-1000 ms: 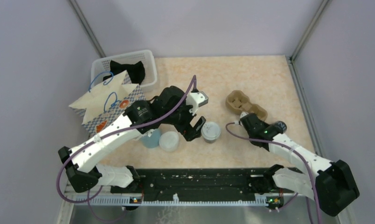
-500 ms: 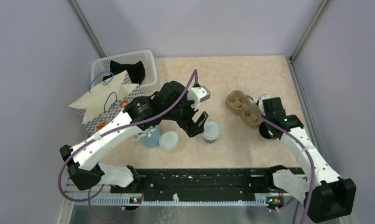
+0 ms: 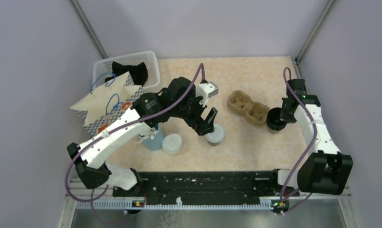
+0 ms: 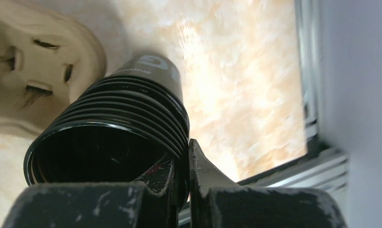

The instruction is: Pack the takeout coffee

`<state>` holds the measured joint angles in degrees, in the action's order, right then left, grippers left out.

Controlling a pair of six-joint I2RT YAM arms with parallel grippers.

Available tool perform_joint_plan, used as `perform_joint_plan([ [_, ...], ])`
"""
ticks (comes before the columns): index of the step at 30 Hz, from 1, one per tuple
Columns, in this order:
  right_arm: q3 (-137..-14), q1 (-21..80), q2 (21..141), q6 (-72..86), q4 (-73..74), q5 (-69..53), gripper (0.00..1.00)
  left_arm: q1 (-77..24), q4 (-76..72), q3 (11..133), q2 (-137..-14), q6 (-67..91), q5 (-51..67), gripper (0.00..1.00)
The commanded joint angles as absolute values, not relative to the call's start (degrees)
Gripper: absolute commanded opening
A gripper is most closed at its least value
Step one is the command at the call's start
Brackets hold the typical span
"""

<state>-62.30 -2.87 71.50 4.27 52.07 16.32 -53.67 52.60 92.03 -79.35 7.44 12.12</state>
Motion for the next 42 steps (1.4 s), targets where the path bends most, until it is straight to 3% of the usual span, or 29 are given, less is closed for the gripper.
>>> perform_joint_plan([
  [1,-61.23,-5.74,71.27,20.82,55.84,14.23,0.0,-53.53,52.56,93.76,-77.08,9.91,10.95,0.98],
  [9,-58.32,-6.47,71.57,25.4,55.54,17.34,0.01,-53.48,53.8,93.86,-75.18,12.73,8.84,0.98],
  [12,-59.45,-6.42,72.14,26.78,58.19,20.48,0.15,-53.48,53.63,93.95,-74.69,14.15,8.59,0.98],
  [15,-60.35,-6.42,71.2,27.16,60.1,22.38,0.37,-53.45,53.38,93.96,-74.13,15.74,7.89,0.98],
  [25,-67.5,-6.42,67.45,24.46,66.06,22.61,0.62,-52.97,53.13,96.73,-75.04,17.95,2.73,0.98],
  [33,-80.25,-4.81,63.52,24.01,74.23,22.07,0.98,-47.71,52.21,100.9,-78.34,15.68,-11.68,0.98],
  [38,-86.34,4.21,61.17,24.92,75.96,17.06,0.99,-39.75,47.01,102.59,-80.76,14.32,-15.32,0.98],
  [42,-87.0,5.44,59.63,22.64,72.92,4.43,0.99,-37.26,46.22,106.91,-84.23,12.06,-18.83,0.98],
])
